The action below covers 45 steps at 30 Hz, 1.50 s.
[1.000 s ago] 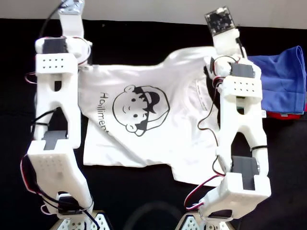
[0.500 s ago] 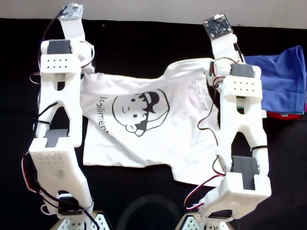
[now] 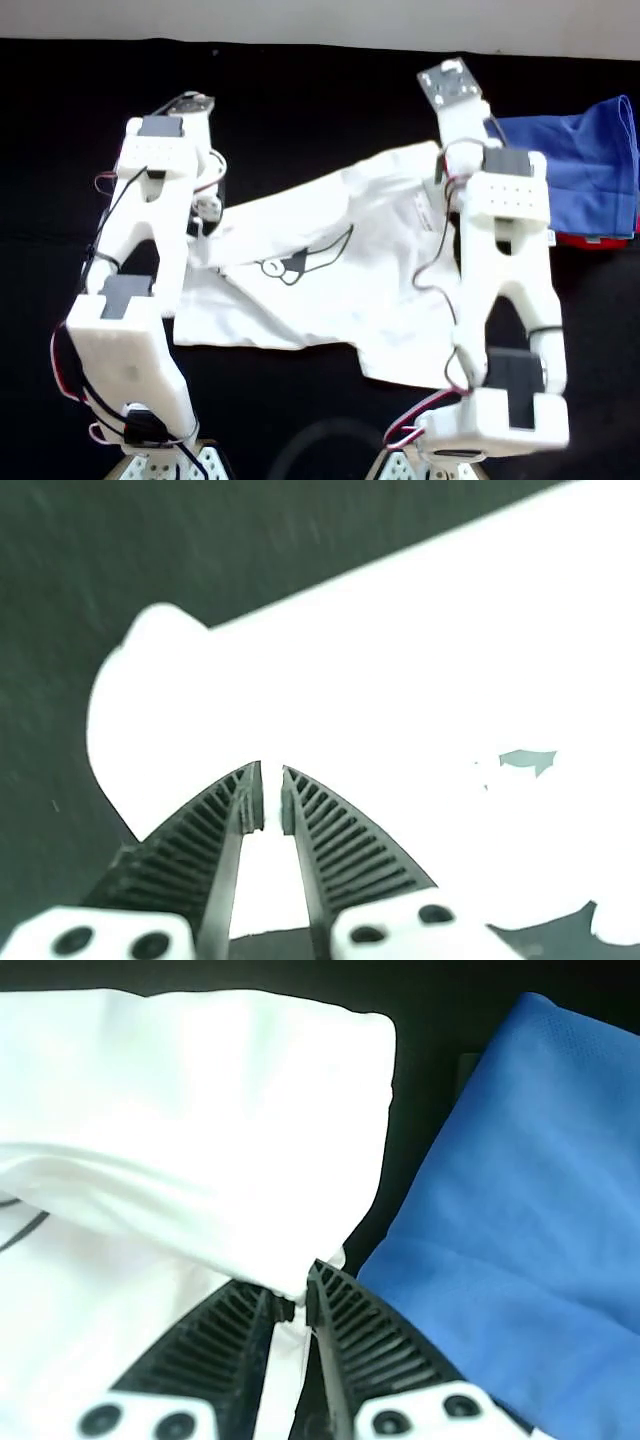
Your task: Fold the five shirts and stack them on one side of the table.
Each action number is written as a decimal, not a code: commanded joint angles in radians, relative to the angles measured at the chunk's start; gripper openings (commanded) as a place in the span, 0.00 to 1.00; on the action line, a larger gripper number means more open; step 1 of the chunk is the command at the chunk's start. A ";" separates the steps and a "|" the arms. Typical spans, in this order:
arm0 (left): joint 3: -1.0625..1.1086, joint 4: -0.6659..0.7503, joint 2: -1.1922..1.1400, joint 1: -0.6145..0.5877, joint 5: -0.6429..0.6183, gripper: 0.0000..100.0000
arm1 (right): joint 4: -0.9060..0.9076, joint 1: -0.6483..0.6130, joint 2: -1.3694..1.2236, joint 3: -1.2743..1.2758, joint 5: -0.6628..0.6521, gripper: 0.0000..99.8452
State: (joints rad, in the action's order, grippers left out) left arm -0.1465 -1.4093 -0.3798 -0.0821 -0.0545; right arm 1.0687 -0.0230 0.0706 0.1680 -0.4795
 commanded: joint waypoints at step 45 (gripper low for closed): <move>0.808 0.183 0.547 -0.030 0.311 0.15 | -0.191 -0.012 0.564 0.622 0.003 0.01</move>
State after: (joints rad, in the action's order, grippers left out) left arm 0.6329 -1.2635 0.1297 -0.1435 0.2509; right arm 0.8922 -0.0276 0.5969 0.7925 -0.4795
